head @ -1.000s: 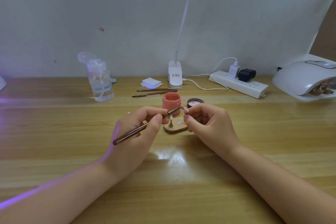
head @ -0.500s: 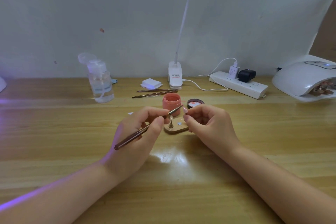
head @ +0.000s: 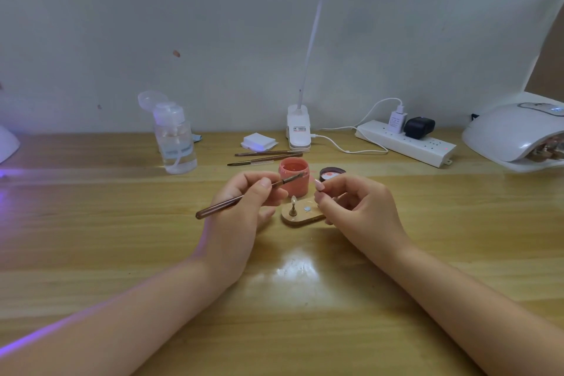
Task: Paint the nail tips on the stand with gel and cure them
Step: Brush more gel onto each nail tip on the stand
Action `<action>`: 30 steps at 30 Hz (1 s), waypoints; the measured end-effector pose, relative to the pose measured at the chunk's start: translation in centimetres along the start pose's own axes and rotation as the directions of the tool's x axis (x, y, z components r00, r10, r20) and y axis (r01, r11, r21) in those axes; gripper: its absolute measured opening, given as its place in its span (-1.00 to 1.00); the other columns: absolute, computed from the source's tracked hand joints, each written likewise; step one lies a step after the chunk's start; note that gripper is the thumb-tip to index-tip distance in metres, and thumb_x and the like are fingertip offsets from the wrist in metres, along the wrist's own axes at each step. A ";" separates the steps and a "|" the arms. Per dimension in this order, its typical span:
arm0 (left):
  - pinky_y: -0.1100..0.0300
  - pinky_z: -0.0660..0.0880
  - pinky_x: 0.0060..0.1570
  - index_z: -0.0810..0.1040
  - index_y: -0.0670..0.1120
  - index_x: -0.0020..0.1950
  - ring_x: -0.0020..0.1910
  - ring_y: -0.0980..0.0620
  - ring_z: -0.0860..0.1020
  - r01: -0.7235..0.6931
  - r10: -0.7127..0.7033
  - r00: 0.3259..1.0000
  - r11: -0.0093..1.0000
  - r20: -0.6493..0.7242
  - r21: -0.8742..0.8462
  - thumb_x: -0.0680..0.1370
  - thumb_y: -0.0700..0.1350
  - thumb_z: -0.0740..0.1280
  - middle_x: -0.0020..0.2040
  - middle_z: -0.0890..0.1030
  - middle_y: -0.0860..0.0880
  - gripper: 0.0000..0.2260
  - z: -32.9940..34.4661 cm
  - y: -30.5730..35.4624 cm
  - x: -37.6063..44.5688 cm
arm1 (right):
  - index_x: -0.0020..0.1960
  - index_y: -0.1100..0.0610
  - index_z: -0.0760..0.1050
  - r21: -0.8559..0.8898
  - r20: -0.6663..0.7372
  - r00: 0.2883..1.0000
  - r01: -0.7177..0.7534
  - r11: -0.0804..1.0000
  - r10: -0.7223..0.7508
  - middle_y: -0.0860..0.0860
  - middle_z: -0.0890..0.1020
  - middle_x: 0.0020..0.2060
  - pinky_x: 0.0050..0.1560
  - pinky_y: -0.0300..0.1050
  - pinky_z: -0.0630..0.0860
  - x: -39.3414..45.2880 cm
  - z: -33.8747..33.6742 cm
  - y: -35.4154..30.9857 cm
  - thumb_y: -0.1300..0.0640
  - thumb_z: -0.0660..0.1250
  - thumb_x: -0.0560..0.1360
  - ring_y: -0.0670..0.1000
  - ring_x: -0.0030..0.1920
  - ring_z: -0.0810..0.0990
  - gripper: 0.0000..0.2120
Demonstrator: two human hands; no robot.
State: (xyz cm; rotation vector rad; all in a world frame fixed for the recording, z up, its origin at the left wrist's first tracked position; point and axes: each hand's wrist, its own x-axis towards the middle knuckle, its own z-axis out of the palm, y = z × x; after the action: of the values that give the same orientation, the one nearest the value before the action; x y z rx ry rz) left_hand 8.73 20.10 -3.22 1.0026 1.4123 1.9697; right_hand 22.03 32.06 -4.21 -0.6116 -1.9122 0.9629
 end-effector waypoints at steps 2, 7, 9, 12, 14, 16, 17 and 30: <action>0.07 0.56 0.02 0.60 -0.11 -0.04 -0.13 0.15 0.63 0.015 -0.014 1.000 1.000 0.009 -0.006 0.63 -0.25 0.20 -0.23 0.68 0.04 -0.82 0.2 -0.1 0.0 | -0.21 0.08 0.63 0.000 0.002 1.000 0.002 1.000 -0.002 -0.14 0.64 -0.37 -0.26 0.16 0.58 0.0 0.0 -0.2 0.21 0.46 0.44 0.07 -0.40 0.59 -0.92; 0.25 0.53 0.00 0.60 -0.10 -0.02 -0.12 0.11 0.64 -0.110 0.112 0.994 0.984 -0.003 0.139 0.62 -0.28 0.21 -0.22 0.69 0.07 -0.81 -0.1 -0.1 -0.2 | -0.21 0.11 0.63 -0.022 -0.001 1.000 0.003 1.000 -0.003 -0.08 0.65 -0.37 -0.25 0.12 0.58 -0.1 0.0 -0.5 0.17 0.46 0.45 0.09 -0.40 0.61 -0.92; 0.30 0.54 -0.04 0.60 -0.10 -0.02 -0.12 0.12 0.64 -0.150 0.150 0.989 0.970 0.017 0.191 0.62 -0.30 0.21 -0.21 0.69 0.09 -0.80 -0.1 0.0 -0.4 | -0.22 0.11 0.63 -0.029 -0.006 1.000 0.005 1.000 -0.005 -0.06 0.65 -0.38 -0.26 0.10 0.58 -0.1 0.0 -0.5 0.17 0.47 0.45 0.10 -0.41 0.61 -0.92; 0.09 0.57 0.08 0.58 -0.07 -0.01 -0.09 0.15 0.63 -0.113 0.108 0.993 0.977 0.035 0.182 0.63 -0.27 0.21 -0.21 0.68 0.12 -0.81 0.1 0.0 -0.5 | -0.21 0.11 0.63 -0.026 0.006 1.000 0.007 1.000 -0.007 -0.07 0.64 -0.38 -0.29 0.06 0.57 0.0 0.1 -0.3 0.18 0.46 0.45 0.10 -0.41 0.60 -0.93; 0.00 0.54 0.12 0.57 -0.05 -0.01 -0.08 0.19 0.63 -0.083 0.079 0.996 0.984 0.034 0.160 0.64 -0.23 0.21 -0.21 0.68 0.14 -0.83 0.2 0.0 -0.5 | -0.22 0.09 0.63 -0.028 0.028 1.000 0.014 1.000 -0.013 -0.09 0.62 -0.39 -0.34 -0.02 0.52 0.1 0.1 -0.1 0.17 0.46 0.45 0.08 -0.44 0.56 -0.93; -0.03 0.55 0.12 0.56 -0.06 0.01 -0.08 0.20 0.62 -0.059 0.055 0.998 0.991 0.030 0.123 0.64 -0.22 0.21 -0.21 0.67 0.14 -0.85 0.3 0.0 -0.4 | -0.22 0.04 0.63 -0.058 0.056 0.998 0.027 0.998 -0.024 -0.05 0.59 -0.40 -0.39 -0.15 0.42 0.1 0.2 0.2 0.14 0.47 0.44 -0.01 -0.49 0.46 -0.93; -0.04 0.56 0.12 0.56 -0.07 0.01 -0.09 0.20 0.62 -0.043 0.040 0.999 0.994 0.030 0.099 0.64 -0.22 0.21 -0.20 0.67 0.13 -0.86 0.3 0.0 -0.3 | -0.22 0.02 0.64 -0.079 0.069 0.997 0.031 0.996 -0.026 -0.02 0.58 -0.41 -0.40 -0.19 0.38 0.1 0.2 0.3 0.14 0.48 0.43 -0.07 -0.50 0.41 -0.93; -0.10 0.57 0.08 0.57 -0.05 0.02 -0.05 0.11 0.61 0.026 -0.026 0.999 1.000 0.021 -0.012 0.64 -0.17 0.23 -0.11 0.64 0.01 -0.87 -0.1 -0.7 0.2 | -0.09 -0.09 0.67 -0.556 0.103 0.994 0.020 0.831 0.044 -0.15 0.40 -0.53 -0.35 -0.17 0.23 0.5 0.7 0.9 -0.03 0.37 0.48 -0.08 -0.34 0.39 -0.89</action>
State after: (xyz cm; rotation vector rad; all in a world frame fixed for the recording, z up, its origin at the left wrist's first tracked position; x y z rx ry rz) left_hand 8.53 20.39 -3.87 0.9918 1.3933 1.9412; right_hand 21.23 32.66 -4.89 -0.9188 -2.3082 0.4320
